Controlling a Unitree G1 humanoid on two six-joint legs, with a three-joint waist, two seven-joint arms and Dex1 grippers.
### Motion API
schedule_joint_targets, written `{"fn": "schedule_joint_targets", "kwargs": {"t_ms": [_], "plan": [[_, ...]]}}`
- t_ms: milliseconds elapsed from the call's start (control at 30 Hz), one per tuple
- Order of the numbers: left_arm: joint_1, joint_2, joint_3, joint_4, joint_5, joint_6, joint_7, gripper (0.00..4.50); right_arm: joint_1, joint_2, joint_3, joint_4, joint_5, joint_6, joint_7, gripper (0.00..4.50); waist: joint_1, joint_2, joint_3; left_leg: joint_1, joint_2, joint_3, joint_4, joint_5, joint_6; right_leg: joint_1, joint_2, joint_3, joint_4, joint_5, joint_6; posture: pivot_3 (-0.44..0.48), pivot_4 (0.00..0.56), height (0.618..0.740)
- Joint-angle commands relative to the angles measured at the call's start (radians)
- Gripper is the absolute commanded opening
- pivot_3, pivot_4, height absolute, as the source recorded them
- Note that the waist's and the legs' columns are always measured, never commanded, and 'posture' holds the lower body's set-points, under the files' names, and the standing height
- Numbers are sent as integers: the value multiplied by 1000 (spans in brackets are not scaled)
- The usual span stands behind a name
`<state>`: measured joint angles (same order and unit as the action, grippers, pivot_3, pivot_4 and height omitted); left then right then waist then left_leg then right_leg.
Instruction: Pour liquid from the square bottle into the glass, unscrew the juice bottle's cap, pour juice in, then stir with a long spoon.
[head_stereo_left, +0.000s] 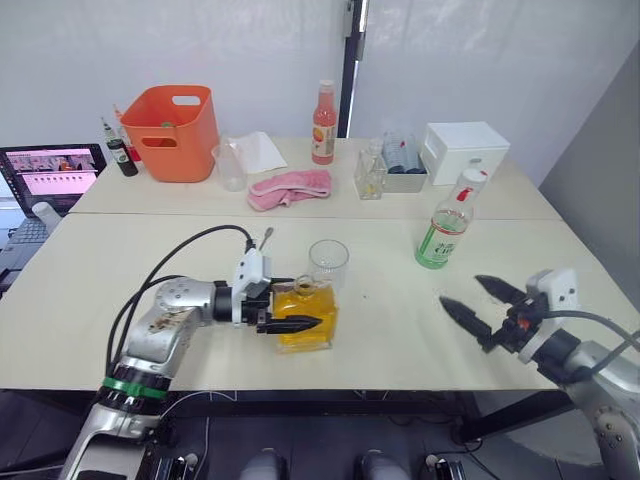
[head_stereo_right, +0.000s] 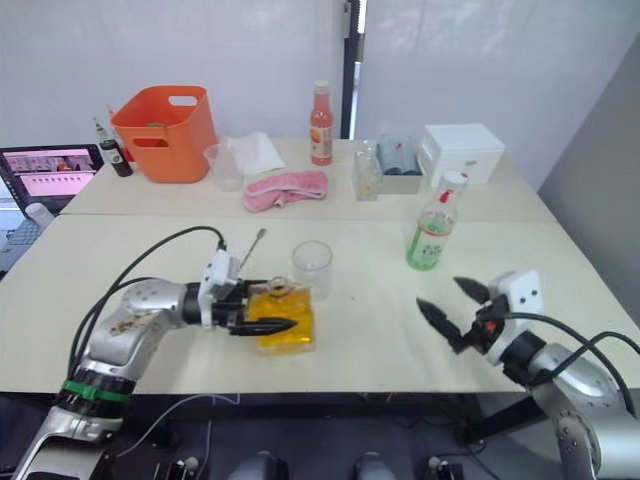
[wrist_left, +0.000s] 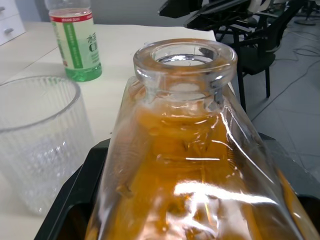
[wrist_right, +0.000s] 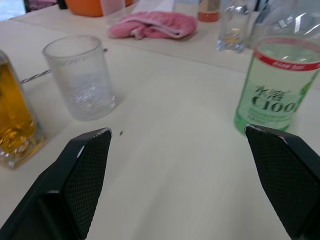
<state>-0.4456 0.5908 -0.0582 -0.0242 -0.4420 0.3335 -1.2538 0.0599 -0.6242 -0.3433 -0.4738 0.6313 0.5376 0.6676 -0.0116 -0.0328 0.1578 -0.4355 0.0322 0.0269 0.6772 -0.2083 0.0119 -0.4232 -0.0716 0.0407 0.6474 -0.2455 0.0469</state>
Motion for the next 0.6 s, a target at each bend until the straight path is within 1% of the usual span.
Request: {"fn": "schedule_joint_targets", "kwargs": {"t_ms": [33,133,233,333,433,600], "plan": [[12,52,100,-124,-87,28,9,2810,-22,-27,52,-36,9,5,38,4500,0,0,0,0,0,0,0,0,0,0,0,0,0,0,0,0,150,715],[41,106,152,-143,-103,55,20,2810,-53,-30,91,-8,-4,-4,48,4500,0,0,0,0,0,0,0,0,0,0,0,0,0,0,0,0,150,715],[18,150,215,-115,-116,82,56,2810,-92,-32,110,33,-9,-12,63,4500,6,-1,1,0,0,0,1,0,0,0,0,0,0,0,0,0,150,715],[-6,174,237,-93,-111,86,76,2810,-110,-34,120,40,-6,-6,71,4500,14,-1,2,0,-1,0,1,0,0,0,-1,0,0,0,0,0,150,715],[-38,185,243,-64,-94,76,93,2810,-128,-36,138,40,-5,0,81,4500,17,-1,2,-1,-1,0,1,0,0,0,-1,-1,-1,0,0,0,150,715],[-144,152,202,35,-37,19,137,2810,-165,-24,163,24,-2,12,66,4500,22,-2,2,-1,-1,0,1,0,0,0,-1,-1,0,0,0,0,150,715]]}}
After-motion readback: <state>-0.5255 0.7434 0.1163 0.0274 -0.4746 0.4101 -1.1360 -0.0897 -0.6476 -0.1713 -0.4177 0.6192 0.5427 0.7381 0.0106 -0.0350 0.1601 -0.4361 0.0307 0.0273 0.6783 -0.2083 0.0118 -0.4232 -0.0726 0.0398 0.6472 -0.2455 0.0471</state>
